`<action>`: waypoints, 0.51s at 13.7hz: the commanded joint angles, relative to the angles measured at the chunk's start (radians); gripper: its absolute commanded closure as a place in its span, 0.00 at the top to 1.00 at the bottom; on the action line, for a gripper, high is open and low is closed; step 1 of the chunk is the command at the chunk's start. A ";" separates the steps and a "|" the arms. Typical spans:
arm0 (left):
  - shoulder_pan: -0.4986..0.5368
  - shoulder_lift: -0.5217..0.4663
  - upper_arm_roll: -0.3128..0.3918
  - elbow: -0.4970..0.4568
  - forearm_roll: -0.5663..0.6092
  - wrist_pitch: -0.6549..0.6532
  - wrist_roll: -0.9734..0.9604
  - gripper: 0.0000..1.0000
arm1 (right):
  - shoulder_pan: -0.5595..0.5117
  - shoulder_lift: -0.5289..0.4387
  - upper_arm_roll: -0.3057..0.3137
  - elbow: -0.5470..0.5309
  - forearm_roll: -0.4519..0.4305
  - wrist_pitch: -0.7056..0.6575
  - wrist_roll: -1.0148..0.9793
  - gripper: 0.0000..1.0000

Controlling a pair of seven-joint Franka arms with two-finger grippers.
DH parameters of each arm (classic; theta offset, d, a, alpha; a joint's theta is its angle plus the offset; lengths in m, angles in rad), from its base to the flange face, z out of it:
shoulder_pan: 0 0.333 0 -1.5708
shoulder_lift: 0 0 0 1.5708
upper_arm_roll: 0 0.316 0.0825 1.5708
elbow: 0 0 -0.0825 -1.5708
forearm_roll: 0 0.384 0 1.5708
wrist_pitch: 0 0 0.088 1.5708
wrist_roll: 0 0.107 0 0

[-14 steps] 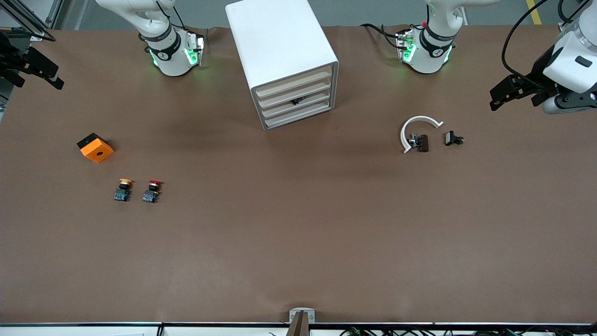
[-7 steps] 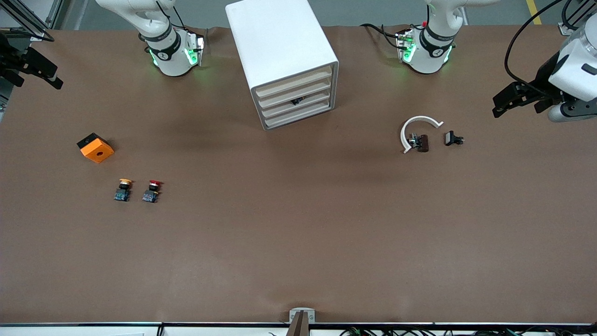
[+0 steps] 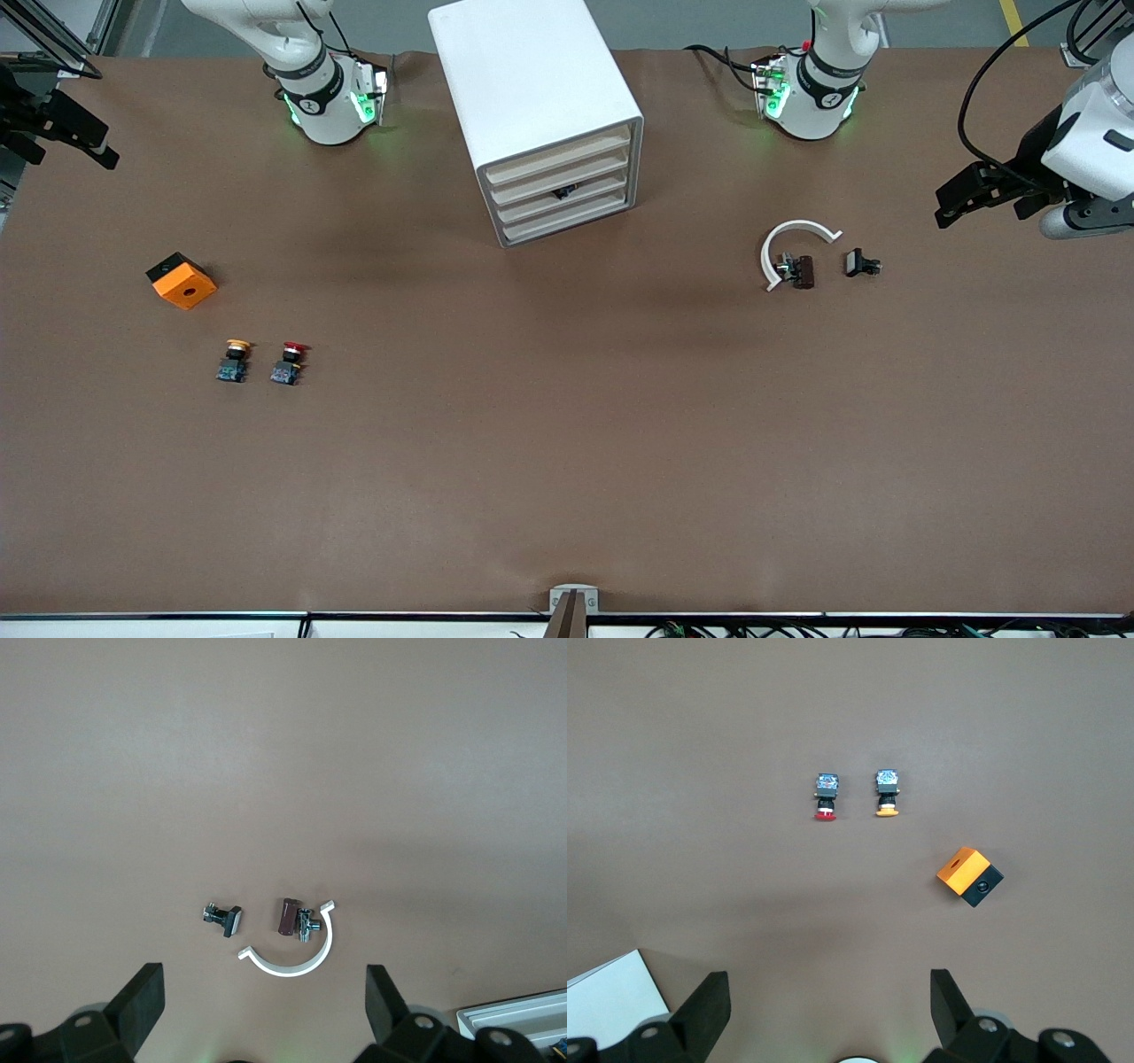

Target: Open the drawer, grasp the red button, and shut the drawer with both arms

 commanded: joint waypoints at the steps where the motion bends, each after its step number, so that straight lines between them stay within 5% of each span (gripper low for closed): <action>1: 0.009 0.008 -0.002 0.016 -0.003 -0.006 0.005 1.00 | 0.000 -0.006 0.003 -0.008 -0.015 -0.002 -0.005 1.00; 7: 0.008 0.014 -0.002 0.017 -0.003 -0.004 0.006 1.00 | 0.001 -0.006 0.005 -0.008 -0.013 -0.002 -0.005 1.00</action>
